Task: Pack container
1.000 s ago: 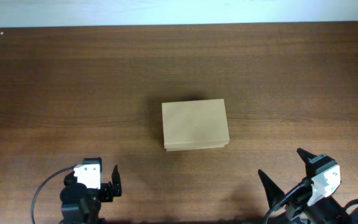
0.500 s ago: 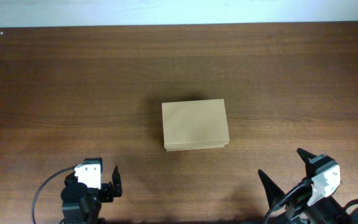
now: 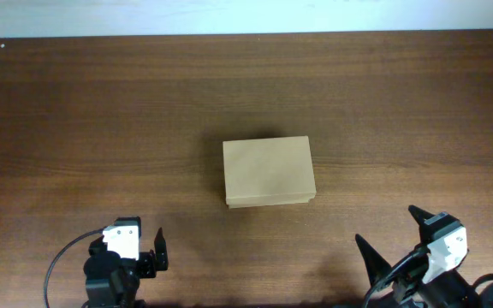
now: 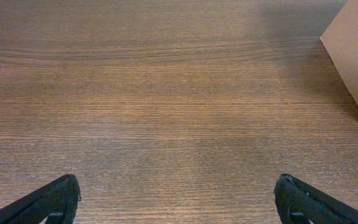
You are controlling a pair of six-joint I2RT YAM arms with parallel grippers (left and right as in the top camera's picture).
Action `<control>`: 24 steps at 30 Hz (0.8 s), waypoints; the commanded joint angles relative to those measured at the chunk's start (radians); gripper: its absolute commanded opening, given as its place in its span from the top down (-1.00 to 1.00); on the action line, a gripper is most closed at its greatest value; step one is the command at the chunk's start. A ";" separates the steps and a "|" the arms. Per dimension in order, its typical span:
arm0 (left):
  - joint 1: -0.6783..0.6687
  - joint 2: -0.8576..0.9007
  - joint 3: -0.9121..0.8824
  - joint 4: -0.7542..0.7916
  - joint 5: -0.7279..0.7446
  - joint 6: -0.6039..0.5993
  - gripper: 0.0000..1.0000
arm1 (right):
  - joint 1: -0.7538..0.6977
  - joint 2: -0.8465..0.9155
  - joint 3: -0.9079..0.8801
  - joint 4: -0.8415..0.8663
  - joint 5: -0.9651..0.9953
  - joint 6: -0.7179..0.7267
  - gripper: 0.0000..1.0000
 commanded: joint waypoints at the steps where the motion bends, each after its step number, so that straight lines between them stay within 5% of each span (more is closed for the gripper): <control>1: 0.005 -0.011 -0.015 0.005 -0.003 0.023 -0.99 | -0.045 0.001 -0.045 -0.009 0.026 0.005 -0.98; 24: 0.005 -0.011 -0.015 0.005 -0.003 0.023 -0.99 | -0.373 -0.282 -0.723 0.250 0.035 0.126 -0.98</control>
